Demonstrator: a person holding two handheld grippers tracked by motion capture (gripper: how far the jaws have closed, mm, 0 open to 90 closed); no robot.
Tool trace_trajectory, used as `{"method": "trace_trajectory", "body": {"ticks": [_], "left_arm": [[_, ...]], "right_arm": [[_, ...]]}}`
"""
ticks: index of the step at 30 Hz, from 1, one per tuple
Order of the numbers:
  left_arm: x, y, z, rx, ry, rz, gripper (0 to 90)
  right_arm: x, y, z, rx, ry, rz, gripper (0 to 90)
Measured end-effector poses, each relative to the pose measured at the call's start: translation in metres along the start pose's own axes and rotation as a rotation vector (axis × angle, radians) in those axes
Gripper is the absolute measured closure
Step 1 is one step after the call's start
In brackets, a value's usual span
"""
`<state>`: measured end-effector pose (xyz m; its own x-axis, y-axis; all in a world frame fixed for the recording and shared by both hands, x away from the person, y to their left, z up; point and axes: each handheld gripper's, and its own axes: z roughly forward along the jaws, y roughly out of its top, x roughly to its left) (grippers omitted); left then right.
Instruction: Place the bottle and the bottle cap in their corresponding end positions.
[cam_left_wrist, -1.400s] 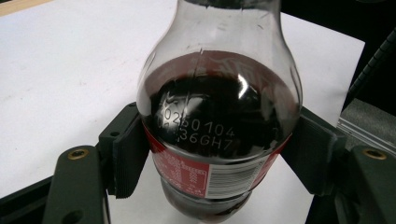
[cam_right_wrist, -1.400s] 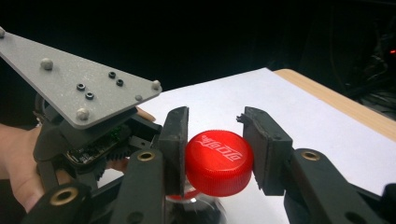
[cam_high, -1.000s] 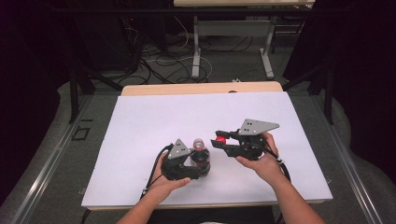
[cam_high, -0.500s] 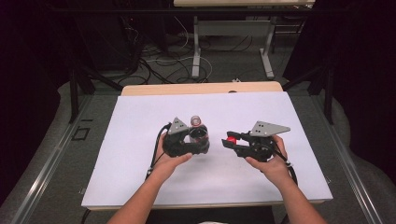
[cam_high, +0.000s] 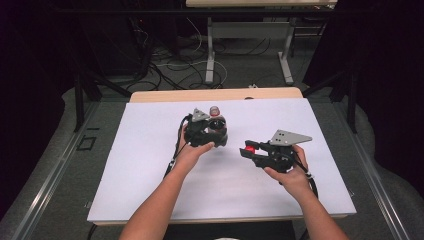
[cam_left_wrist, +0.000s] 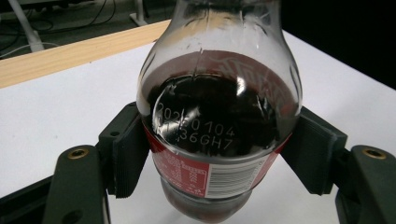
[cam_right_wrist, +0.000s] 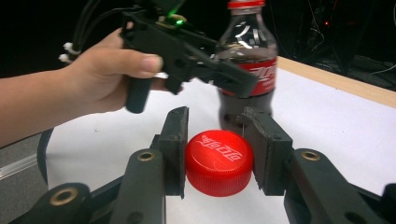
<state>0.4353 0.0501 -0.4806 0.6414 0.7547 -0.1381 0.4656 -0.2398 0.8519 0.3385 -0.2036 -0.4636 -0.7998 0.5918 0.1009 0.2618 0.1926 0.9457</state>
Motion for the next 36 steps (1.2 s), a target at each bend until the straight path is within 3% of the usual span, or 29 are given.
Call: {"method": "trace_trajectory", "body": {"ticks": [3,4,6,9,10,11,12,18,19,23,25,29,36], "left_arm": [[0.002,0.002,0.011,0.014,0.009,0.010,30.3],[0.003,0.002,0.014,0.021,0.015,0.031,30.3],[0.003,0.001,0.022,0.018,0.021,0.011,30.3],[0.006,-0.001,0.030,0.043,0.029,0.025,30.2],[0.004,-0.003,0.033,0.028,0.034,0.008,30.3],[0.005,-0.004,0.034,0.049,0.039,0.029,30.2],[0.005,-0.005,0.036,0.040,0.044,0.038,30.2],[0.005,-0.011,0.046,0.056,0.058,0.053,30.1],[0.006,-0.012,0.047,0.069,0.058,0.053,30.1],[0.006,-0.014,0.049,0.040,0.049,0.046,29.8],[0.007,-0.015,0.048,0.045,0.056,0.066,29.6],[0.006,-0.017,0.047,0.053,0.050,0.070,29.1],[0.006,-0.018,0.046,0.054,0.036,0.046,27.8]], "right_arm": [[0.001,-0.002,0.000,0.021,-0.002,-0.003,61.0],[0.001,-0.003,0.000,0.009,-0.008,0.001,61.0],[0.000,-0.003,0.000,0.005,-0.008,-0.001,61.0],[-0.001,-0.004,0.000,0.001,-0.007,0.005,61.0],[-0.001,-0.004,0.001,0.003,-0.005,0.000,61.0],[-0.001,-0.005,0.001,0.004,-0.006,0.001,61.0],[0.000,-0.006,0.002,0.005,-0.007,0.006,61.0],[0.001,-0.015,0.012,0.033,0.006,0.011,61.0],[0.002,-0.017,0.014,0.035,0.004,0.014,61.0],[0.005,-0.022,0.026,0.045,0.011,0.020,61.1],[0.006,-0.023,0.029,0.063,0.020,0.016,61.0],[0.010,-0.024,0.036,0.059,0.024,0.006,61.0],[0.012,-0.030,0.044,0.084,0.041,-0.009,61.0]]}}
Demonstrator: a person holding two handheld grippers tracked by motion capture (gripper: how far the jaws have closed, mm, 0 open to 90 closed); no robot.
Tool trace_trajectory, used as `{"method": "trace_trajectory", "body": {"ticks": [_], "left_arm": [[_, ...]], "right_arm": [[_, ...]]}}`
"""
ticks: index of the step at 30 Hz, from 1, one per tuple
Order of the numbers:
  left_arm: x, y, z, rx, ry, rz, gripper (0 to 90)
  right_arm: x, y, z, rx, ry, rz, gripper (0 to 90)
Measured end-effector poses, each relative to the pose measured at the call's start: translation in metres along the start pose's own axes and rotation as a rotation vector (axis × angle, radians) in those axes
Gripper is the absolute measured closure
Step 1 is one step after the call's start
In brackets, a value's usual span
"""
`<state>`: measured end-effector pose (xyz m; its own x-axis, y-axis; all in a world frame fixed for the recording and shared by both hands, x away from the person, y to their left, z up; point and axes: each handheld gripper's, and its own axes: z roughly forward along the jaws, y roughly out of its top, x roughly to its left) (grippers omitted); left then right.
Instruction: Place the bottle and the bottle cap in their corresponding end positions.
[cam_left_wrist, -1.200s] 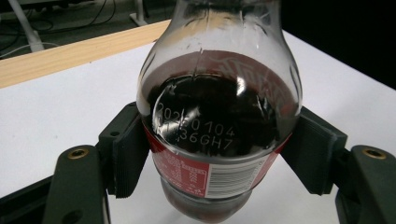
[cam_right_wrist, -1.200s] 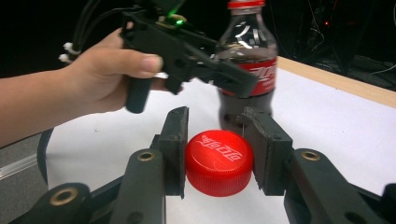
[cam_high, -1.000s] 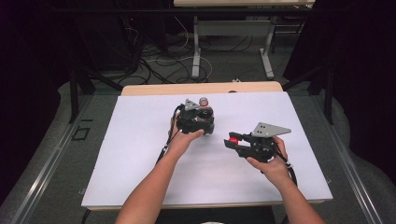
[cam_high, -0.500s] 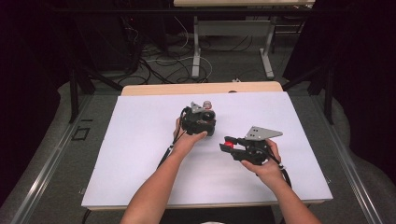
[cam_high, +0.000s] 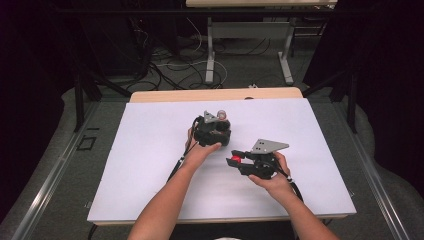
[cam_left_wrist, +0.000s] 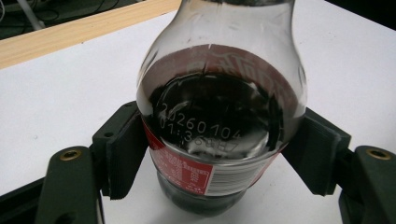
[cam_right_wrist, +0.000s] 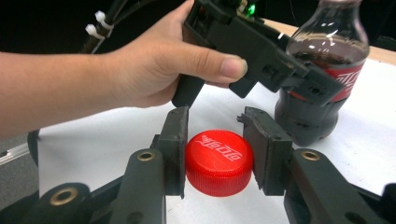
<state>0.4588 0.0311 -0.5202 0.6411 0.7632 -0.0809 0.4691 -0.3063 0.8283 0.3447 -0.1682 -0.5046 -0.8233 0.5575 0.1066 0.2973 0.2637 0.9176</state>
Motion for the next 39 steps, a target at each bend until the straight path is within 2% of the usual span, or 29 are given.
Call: {"method": "trace_trajectory", "body": {"ticks": [2,5,6,8,9,11,12,16,20,21,22,24,27,29,31,33,34,36,38,39], "left_arm": [[0.002,-0.001,-0.001,0.006,0.000,0.005,27.4],[0.003,-0.003,-0.005,0.000,-0.018,-0.036,21.2],[0.004,-0.003,-0.010,0.013,-0.023,-0.037,17.6],[0.005,-0.006,-0.019,-0.019,-0.026,-0.070,15.6],[0.007,-0.007,-0.024,-0.020,-0.030,-0.082,14.2],[0.010,-0.009,-0.035,-0.025,-0.024,-0.087,7.7],[0.011,-0.011,-0.041,-0.030,-0.027,-0.104,6.4],[0.013,-0.021,-0.065,-0.041,-0.032,-0.107,1.0],[0.014,-0.034,-0.089,-0.058,-0.032,-0.111,0.6],[0.014,-0.037,-0.094,-0.059,-0.036,-0.123,0.6],[0.015,-0.040,-0.099,-0.064,-0.032,-0.125,0.6],[0.015,-0.046,-0.107,-0.064,-0.038,-0.148,0.6],[0.014,-0.054,-0.118,-0.060,-0.028,-0.153,0.6],[0.014,-0.061,-0.125,-0.071,-0.023,-0.155,0.7],[0.015,-0.067,-0.132,-0.052,-0.026,-0.148,0.7],[0.016,-0.073,-0.136,-0.057,-0.013,-0.142,0.7],[0.015,-0.075,-0.138,-0.062,-0.018,-0.151,0.7],[0.017,-0.077,-0.140,-0.051,-0.015,-0.144,0.7],[0.017,-0.078,-0.141,-0.059,-0.013,-0.155,0.7],[0.018,-0.078,-0.141,-0.058,-0.015,-0.154,0.7]], "right_arm": [[0.001,-0.002,0.004,-0.001,-0.003,0.001,61.0],[0.002,-0.005,0.009,0.004,0.005,0.003,61.0],[0.002,-0.006,0.012,0.006,0.003,-0.001,61.0],[0.002,-0.007,0.018,0.036,0.008,-0.002,61.0],[0.002,-0.009,0.023,0.025,0.002,-0.003,61.0],[0.002,-0.010,0.032,0.037,0.003,0.002,61.0],[0.002,-0.011,0.036,0.043,-0.001,-0.001,61.0],[0.003,-0.016,0.051,0.087,-0.004,0.008,60.9],[0.003,-0.023,0.063,0.157,-0.006,-0.013,60.9],[0.003,-0.024,0.065,0.164,-0.005,-0.010,60.9],[0.003,-0.025,0.067,0.148,-0.009,-0.006,60.9],[0.003,-0.027,0.069,0.171,-0.004,-0.005,60.9],[0.003,-0.030,0.072,0.183,-0.009,-0.005,60.9],[0.003,-0.032,0.074,0.196,-0.011,-0.002,60.9],[0.003,-0.034,0.076,0.213,-0.006,-0.001,60.9],[0.003,-0.036,0.078,0.220,-0.001,-0.008,60.8],[0.002,-0.036,0.078,0.220,0.002,-0.017,60.8],[0.003,-0.036,0.078,0.224,0.002,-0.007,60.6],[0.002,-0.036,0.077,0.232,0.000,0.007,60.2],[0.001,-0.036,0.078,0.219,0.001,0.003,58.3]]}}
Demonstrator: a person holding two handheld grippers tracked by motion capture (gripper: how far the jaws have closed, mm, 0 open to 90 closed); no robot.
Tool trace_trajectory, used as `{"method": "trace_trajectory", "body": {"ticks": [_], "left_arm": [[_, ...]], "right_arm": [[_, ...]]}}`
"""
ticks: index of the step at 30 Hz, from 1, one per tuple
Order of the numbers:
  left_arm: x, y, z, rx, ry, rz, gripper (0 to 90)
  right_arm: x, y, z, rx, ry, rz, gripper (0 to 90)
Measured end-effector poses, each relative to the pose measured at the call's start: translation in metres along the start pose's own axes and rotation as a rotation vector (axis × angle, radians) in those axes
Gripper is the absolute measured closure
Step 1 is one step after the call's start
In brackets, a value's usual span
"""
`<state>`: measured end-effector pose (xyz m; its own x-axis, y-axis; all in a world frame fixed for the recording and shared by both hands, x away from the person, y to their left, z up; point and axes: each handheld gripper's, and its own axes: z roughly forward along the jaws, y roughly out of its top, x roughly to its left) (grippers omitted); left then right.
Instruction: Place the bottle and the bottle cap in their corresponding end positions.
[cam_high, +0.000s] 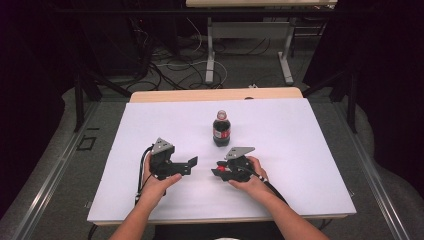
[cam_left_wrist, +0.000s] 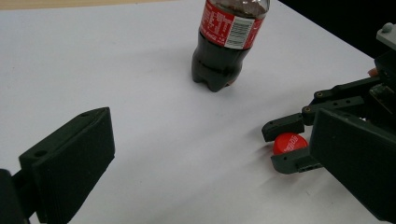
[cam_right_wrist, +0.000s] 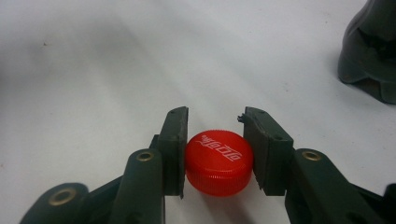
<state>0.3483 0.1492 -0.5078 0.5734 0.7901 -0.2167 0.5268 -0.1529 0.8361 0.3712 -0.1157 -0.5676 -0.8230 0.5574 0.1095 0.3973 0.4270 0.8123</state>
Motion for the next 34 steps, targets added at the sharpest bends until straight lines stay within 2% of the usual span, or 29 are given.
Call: {"method": "trace_trajectory", "body": {"ticks": [1,2,4,7,9,10,11,13,14,15,16,18,21,22,23,26,28,30,34], "left_arm": [[0.001,0.000,0.000,0.002,0.004,0.001,0.7],[0.001,0.000,0.000,0.000,0.002,-0.003,0.7],[0.001,-0.001,0.000,0.003,0.004,-0.005,0.7],[0.001,-0.002,0.001,0.001,0.000,-0.020,0.7],[0.002,-0.002,0.001,0.005,0.004,-0.017,0.7],[0.003,-0.003,0.001,-0.002,0.012,-0.011,0.7],[0.004,-0.002,0.000,0.008,0.006,-0.014,0.7],[0.007,-0.003,-0.002,0.012,0.015,-0.012,0.7],[0.008,-0.004,-0.003,0.015,0.019,-0.021,0.7],[0.009,-0.004,-0.004,0.015,0.026,-0.022,0.7],[0.011,-0.005,-0.005,0.012,0.031,-0.025,0.7],[0.014,-0.007,-0.009,0.014,0.041,-0.033,0.7],[0.020,-0.010,-0.015,0.005,0.054,-0.054,0.7],[0.022,-0.011,-0.018,0.005,0.060,-0.054,0.7],[0.024,-0.012,-0.020,0.008,0.067,-0.061,0.7],[0.031,-0.016,-0.026,0.014,0.086,-0.068,0.7],[0.036,-0.018,-0.029,0.014,0.099,-0.074,0.7],[0.040,-0.019,-0.031,0.014,0.116,-0.074,0.7],[0.048,-0.021,-0.033,0.018,0.142,-0.078,0.6]], "right_arm": [[0.000,0.000,-0.001,0.022,0.000,0.013,55.5],[0.000,0.000,0.000,0.007,-0.002,0.018,52.0],[0.001,0.000,0.000,0.012,-0.002,0.023,49.8],[0.001,0.000,-0.002,0.015,-0.002,0.018,45.7],[0.003,0.003,-0.009,0.023,-0.006,0.012,42.2],[0.003,0.005,-0.013,0.009,-0.007,0.005,40.5],[0.004,0.005,-0.017,-0.037,-0.020,-0.001,38.3],[0.003,0.009,-0.032,-0.052,-0.051,-0.023,33.1],[0.001,0.010,-0.040,-0.059,-0.050,-0.023,32.7],[-0.002,0.009,-0.047,-0.094,-0.057,-0.011,32.6],[-0.005,0.009,-0.055,-0.109,-0.073,0.006,32.0],[-0.013,0.007,-0.072,-0.134,-0.134,0.050,31.1],[-0.026,0.000,-0.093,-0.177,-0.156,0.151,30.7],[-0.031,-0.003,-0.099,-0.163,-0.176,0.172,28.5],[-0.036,-0.007,-0.104,-0.170,-0.210,0.170,25.5],[-0.048,-0.016,-0.119,-0.179,-0.286,0.210,16.8],[-0.056,-0.021,-0.127,-0.179,-0.347,0.221,15.0],[-0.062,-0.026,-0.134,-0.176,-0.385,0.231,14.6],[-0.071,-0.036,-0.144,-0.176,-0.419,0.254,13.2]]}}
